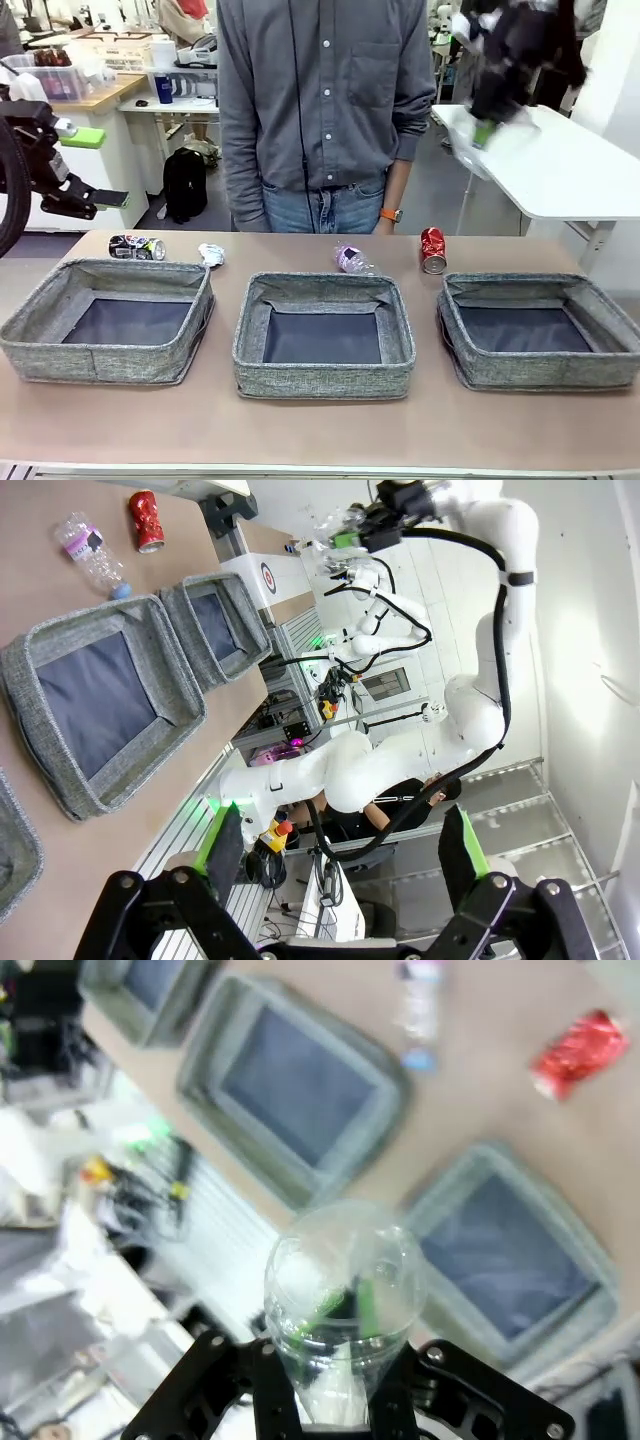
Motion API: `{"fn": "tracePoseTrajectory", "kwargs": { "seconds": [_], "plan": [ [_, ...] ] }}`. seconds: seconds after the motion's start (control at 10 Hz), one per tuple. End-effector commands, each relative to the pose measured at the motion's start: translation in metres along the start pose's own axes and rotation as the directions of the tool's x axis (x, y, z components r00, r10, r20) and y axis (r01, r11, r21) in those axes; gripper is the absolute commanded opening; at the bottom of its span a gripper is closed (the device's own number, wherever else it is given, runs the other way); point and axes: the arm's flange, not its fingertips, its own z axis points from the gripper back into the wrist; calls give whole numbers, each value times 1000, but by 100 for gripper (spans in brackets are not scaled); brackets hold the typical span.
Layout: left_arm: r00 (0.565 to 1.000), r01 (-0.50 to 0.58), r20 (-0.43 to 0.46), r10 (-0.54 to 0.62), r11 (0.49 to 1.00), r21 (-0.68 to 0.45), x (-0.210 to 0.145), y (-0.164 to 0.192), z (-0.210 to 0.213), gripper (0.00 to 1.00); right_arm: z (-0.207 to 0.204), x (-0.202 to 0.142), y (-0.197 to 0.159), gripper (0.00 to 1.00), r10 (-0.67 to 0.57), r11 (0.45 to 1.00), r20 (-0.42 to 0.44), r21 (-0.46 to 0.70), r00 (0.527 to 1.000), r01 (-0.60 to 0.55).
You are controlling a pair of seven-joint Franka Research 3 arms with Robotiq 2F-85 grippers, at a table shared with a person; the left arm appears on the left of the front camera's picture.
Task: Sort the waste into the appropriate baskets.
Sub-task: Pick up the waste item pointed out by the person.
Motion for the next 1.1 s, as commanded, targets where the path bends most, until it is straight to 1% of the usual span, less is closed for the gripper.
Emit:
{"fn": "tracePoseTrajectory", "kwargs": {
  "seconds": [0.0,0.1,0.2,0.3,0.4,0.5,0.6,0.7,0.8,0.9,1.0],
  "plan": [
    [1000,20,10,-20,1000,-19,1,-2,-1,100,23,36,42,4,-165,986,-48,-17,985,165],
    [1000,20,10,-20,1000,-19,1,-2,-1,100,28,44,76,4,-214,974,-111,-94,970,204],
    [1000,20,10,-20,1000,-19,1,-2,-1,100,33,55,120,4,-231,960,-142,-192,962,202],
    [1000,20,10,-20,1000,-19,1,-2,-1,100,41,62,154,4,-226,954,-150,-235,962,188],
    [1000,20,10,-20,1000,-19,1,-2,-1,100,46,68,182,4,-242,940,-138,-277,960,197],
    [1000,20,10,-20,1000,-19,1,-2,-1,100,43,71,206,4,-222,932,-114,-317,968,177],
    [1000,20,10,-20,1000,-19,1,-2,-1,100,32,77,225,4,-176,937,-90,-322,980,138],
    [1000,20,10,-20,1000,-19,1,-2,-1,100,27,85,239,4,-174,920,-19,-359,985,156],
    [1000,20,10,-20,1000,-19,1,-2,-1,100,24,88,256,4,-141,918,-25,-377,990,121],
    [1000,20,10,-20,1000,-19,1,-2,-1,100,22,88,270,4,-103,914,-1,-394,995,94],
    [1000,20,10,-20,1000,-19,1,-2,-1,100,19,88,278,4,-83,921,-14,-383,996,71]
  ]
}}
